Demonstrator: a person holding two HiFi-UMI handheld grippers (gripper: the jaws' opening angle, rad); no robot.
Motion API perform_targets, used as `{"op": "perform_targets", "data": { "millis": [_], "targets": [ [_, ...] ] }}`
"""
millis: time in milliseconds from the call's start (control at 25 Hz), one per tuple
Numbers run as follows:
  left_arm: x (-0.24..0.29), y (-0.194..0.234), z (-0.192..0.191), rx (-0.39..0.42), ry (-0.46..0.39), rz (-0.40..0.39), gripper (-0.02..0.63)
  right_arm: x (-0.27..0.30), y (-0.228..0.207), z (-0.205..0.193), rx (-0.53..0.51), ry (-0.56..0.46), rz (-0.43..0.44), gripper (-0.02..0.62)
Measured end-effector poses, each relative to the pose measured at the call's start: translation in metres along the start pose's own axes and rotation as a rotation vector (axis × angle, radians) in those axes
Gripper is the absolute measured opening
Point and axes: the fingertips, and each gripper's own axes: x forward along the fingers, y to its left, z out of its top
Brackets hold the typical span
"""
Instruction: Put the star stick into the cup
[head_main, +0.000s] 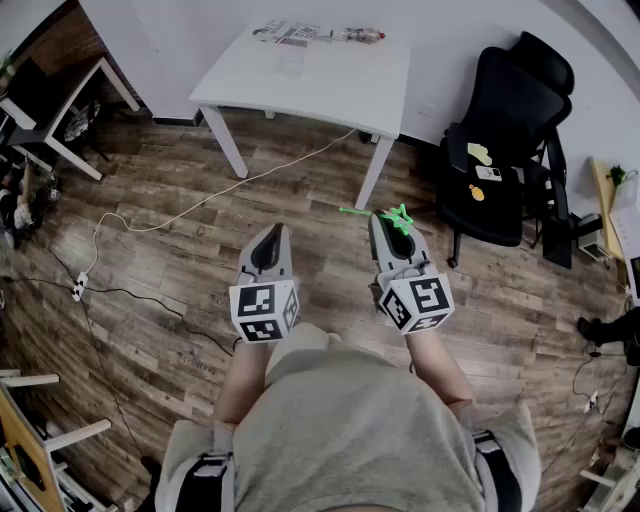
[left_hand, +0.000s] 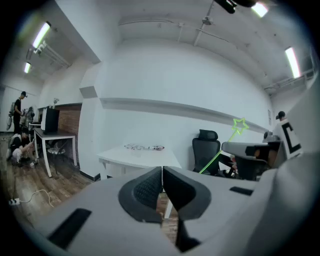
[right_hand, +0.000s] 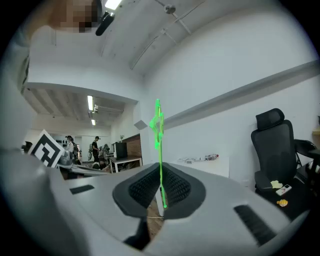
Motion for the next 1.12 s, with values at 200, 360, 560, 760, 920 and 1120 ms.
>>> {"op": "perform_targets", "data": {
  "millis": [200, 360, 560, 760, 920, 1120],
  "targets": [
    [-0.024, -0.018, -0.012, -0.048, 0.006, 0.003, 0.009, -0.027, 0.006, 0.001, 0.005, 0.006, 0.018, 0.011],
    [-0.038, -0.023, -0.016, -0.053, 0.003, 0.022, 0.008, -0.039, 0.015, -0.001, -0.004, 0.014, 0.049, 0.011],
    [-0.046, -0.030, -0.016, -0.050, -0.005, 0.033, 0.008, -0.047, 0.014, 0.003, -0.008, 0.004, 0.060, 0.011],
    [-0.052, -0.030, -0.018, -0.054, -0.008, 0.045, 0.009, -0.049, 0.014, 0.002, 0.018, 0.001, 0.069, 0.011],
    [-0.057, -0.031, -0.020, -0.066, -0.011, 0.052, 0.008, -0.051, 0.014, -0.002, 0.024, 0.015, 0.071, 0.012],
    [-0.056, -0.025, -0.025, -0.072, -0.005, 0.062, 0.009, -0.046, 0.015, -0.010, 0.042, 0.025, 0.075, 0.012]
  ]
}}
